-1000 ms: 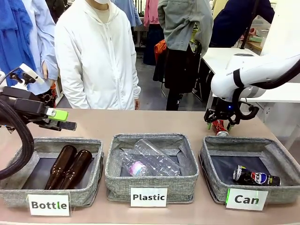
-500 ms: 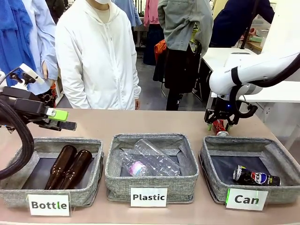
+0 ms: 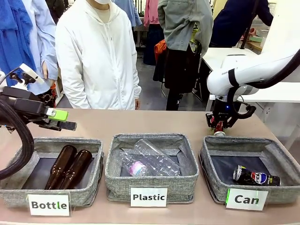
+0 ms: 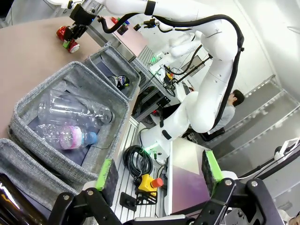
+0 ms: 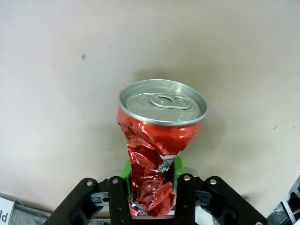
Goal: Sort the can waste into the basket.
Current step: Pick up the can waste from the table and place it in the right Fabric basket.
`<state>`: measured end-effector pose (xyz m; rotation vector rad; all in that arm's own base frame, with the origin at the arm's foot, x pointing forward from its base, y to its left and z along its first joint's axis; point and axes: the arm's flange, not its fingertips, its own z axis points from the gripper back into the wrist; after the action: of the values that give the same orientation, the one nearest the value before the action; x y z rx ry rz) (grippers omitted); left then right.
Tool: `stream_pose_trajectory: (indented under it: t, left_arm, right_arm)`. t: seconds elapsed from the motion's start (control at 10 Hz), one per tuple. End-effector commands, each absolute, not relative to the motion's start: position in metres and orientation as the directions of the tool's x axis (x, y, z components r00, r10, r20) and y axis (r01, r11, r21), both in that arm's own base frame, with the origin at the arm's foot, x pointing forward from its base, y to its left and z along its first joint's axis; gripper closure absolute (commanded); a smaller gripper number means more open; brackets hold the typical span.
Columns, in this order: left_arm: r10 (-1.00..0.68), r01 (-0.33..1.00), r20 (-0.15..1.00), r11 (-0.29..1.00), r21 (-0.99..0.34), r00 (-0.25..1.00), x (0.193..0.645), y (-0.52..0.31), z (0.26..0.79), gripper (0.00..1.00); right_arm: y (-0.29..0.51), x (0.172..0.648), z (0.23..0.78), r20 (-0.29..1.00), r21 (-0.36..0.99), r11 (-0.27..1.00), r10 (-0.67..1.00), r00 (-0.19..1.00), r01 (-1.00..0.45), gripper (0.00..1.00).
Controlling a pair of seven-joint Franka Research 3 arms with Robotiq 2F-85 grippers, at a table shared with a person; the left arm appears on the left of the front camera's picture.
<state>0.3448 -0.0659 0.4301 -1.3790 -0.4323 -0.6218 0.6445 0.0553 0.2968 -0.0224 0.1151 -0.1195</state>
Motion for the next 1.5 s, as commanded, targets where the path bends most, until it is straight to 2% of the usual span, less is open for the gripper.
stream_pose_trajectory:
  t: [0.0, 0.2, 0.5, 0.8, 0.9, 1.0, 1.1, 1.2, 1.4]
  left_arm:
    - [-0.141, 0.636, 0.623, 0.075, -0.768, 0.77, 0.344, -0.067, 0.432, 0.06]
    - [-0.141, 0.636, 0.623, 0.075, -0.768, 0.77, 0.344, -0.067, 0.432, 0.06]
    - [-0.141, 0.636, 0.623, 0.075, -0.768, 0.77, 0.344, -0.067, 0.432, 0.06]
    - [-0.141, 0.636, 0.623, 0.075, -0.768, 0.77, 0.344, -0.067, 0.432, 0.06]
    - [-0.141, 0.636, 0.623, 0.075, -0.768, 0.77, 0.344, -0.067, 0.432, 0.06]
    - [-0.141, 0.636, 0.623, 0.075, -0.768, 0.77, 0.344, -0.067, 0.432, 0.06]
    - [-0.141, 0.636, 0.623, 0.075, -0.768, 0.77, 0.344, -0.067, 0.432, 0.06]
    - [-0.141, 0.636, 0.623, 0.075, -0.768, 0.77, 0.344, -0.067, 0.432, 0.06]
    - [-0.141, 0.636, 0.623, 0.075, -0.768, 0.77, 0.344, -0.067, 0.432, 0.06]
  right_arm:
    - [0.059, 0.653, 0.299, -0.131, -0.089, 0.989, -0.126, 0.983, 0.115, 1.0]
    - [0.059, 0.651, 0.301, -0.142, -0.11, 0.989, -0.117, 0.983, 0.102, 1.0]
    - [0.052, 0.632, 0.347, -0.054, -0.131, 0.988, -0.086, 0.995, 0.079, 1.0]
    - [0.054, 0.568, 0.447, 0.07, -0.091, 0.99, 0.117, 0.991, -0.11, 1.0]
    - [0.06, 0.536, 0.471, 0.061, -0.102, 0.956, 0.283, 0.957, -0.276, 1.0]
    - [0.064, 0.507, 0.481, -0.007, -0.095, 0.883, 0.46, 0.888, -0.459, 1.0]
    - [0.067, 0.479, 0.481, -0.077, -0.113, 0.753, 0.644, 0.761, -0.649, 1.0]
    - [0.066, 0.452, 0.478, -0.148, -0.082, 0.567, 0.806, 0.572, -0.82, 1.0]
    - [0.05, 0.414, 0.463, -0.249, -0.04, 0.194, 0.948, 0.198, -0.98, 1.0]
